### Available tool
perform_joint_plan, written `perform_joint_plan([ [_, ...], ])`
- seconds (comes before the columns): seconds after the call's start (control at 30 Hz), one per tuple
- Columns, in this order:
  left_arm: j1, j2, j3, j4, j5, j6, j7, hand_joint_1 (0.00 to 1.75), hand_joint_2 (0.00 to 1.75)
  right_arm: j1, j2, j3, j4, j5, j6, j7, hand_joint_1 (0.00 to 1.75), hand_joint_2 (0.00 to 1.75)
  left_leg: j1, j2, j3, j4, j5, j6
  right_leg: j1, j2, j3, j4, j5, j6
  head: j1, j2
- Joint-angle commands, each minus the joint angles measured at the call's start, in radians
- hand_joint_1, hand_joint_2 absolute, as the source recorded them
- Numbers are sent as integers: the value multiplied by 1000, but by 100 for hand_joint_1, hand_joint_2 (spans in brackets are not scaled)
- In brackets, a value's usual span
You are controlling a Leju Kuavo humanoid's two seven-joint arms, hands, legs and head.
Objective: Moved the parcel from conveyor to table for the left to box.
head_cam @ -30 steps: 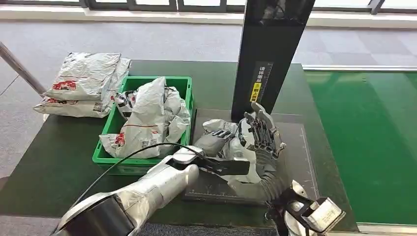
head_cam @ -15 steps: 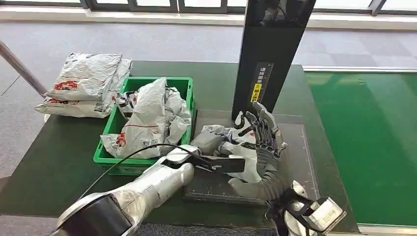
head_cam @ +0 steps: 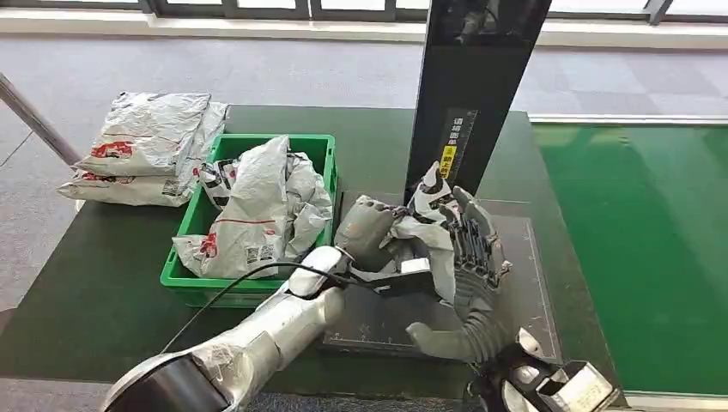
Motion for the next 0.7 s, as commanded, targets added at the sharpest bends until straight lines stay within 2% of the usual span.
perform_joint_plan([
  [0.03,53,90,93,-291,-95,67,63,175,175,7,-35,-15,4,-2,0,3,0,175,0,2,2,-1,-1,0,1,2,2,-2,0,-1,0,0],
  [0.13,75,159,187,-455,-96,41,78,175,175,28,-36,-22,-13,-3,-3,3,0,175,0,4,3,-2,-1,0,0,4,1,-2,1,-1,0,0],
  [0.23,56,196,243,-507,-85,-1,89,175,175,26,-38,-26,-13,-5,-2,3,0,175,1,4,0,0,-1,-1,1,4,-1,0,0,-1,0,0],
  [0.4,30,202,354,-537,-105,4,104,175,175,27,-33,-30,-14,5,-12,3,0,175,1,4,1,0,-1,-1,1,4,-2,0,0,-2,0,0],
  [0.5,20,207,371,-535,-106,0,105,175,175,30,-33,-30,-15,6,-15,3,0,175,1,4,1,-1,-1,-1,1,5,-1,0,0,-2,0,0],
  [0.53,15,207,384,-531,-104,-2,106,175,175,32,-34,-31,-17,6,-17,3,0,175,1,4,1,-1,-1,-1,1,5,-1,0,0,-2,0,0],
  [0.57,-19,240,513,-419,-96,-23,132,175,175,75,-32,-35,-60,12,-26,3,0,175,1,3,1,-1,-1,-1,1,3,-1,0,0,-2,0,0],
  [0.67,-19,259,557,-322,-103,14,80,175,175,93,-30,-36,-77,21,-26,3,0,175,1,6,4,-3,-1,-1,1,6,2,-2,0,-3,0,0],
  [0.7,-32,259,570,-248,-146,0,110,175,175,93,-28,-37,-80,29,-27,3,0,175,1,4,4,-2,0,-1,1,5,2,-1,-1,-3,0,0],
])
